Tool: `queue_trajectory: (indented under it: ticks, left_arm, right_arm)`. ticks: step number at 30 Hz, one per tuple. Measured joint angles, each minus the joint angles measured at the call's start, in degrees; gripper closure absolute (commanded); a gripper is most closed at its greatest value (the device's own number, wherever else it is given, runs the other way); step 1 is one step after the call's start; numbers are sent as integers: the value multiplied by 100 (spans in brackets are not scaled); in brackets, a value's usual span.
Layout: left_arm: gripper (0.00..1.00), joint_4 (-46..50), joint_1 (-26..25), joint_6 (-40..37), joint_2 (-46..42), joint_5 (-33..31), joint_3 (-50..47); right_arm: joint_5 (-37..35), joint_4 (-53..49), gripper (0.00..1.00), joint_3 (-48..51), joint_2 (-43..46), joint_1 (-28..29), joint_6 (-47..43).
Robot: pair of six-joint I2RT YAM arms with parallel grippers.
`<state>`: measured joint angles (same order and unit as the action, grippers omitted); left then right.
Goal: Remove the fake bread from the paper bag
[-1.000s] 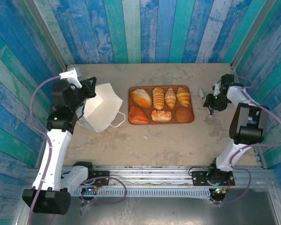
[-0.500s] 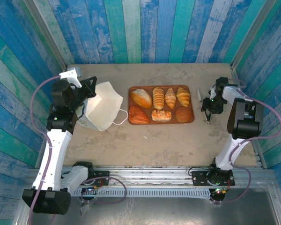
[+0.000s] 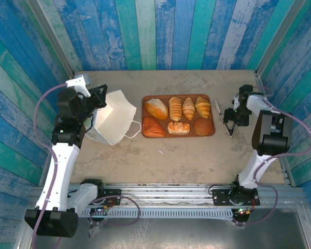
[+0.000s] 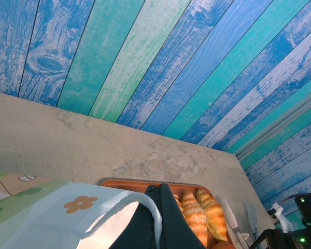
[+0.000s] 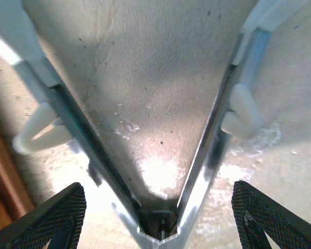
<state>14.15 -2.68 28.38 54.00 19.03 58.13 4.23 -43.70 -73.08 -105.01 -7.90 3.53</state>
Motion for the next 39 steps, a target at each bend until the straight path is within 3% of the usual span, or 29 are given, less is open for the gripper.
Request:
queue_trajectory:
  ticks: [4,8,13,20,25,31,39]
  left_arm:
    - [100,0,0,-2,0,-2,0]
    - [100,0,0,-2,0,-7,0]
    - [100,37,0,-4,0,-7,46]
    - [100,74,0,2,72,-2,155]
    - [100,81,0,50,243,4,291]
    - [100,83,0,85,321,42,315]
    - [100,81,0,103,321,50,315]
  right_arm:
    - [232,33,24,37,977,4,116]
    - [1161,284,25,81,2238,127,417]
    - [2564,1163,27,385,3042,1082,1244]
    - [2994,2341,27,531,2623,3613,2612]
    - [2802,2822,28,295,2087,4752,3176]
    - [2750,3161,33,-33,1403,5252,3512]
    - [2723,3178,52,-313,1025,5412,3569]
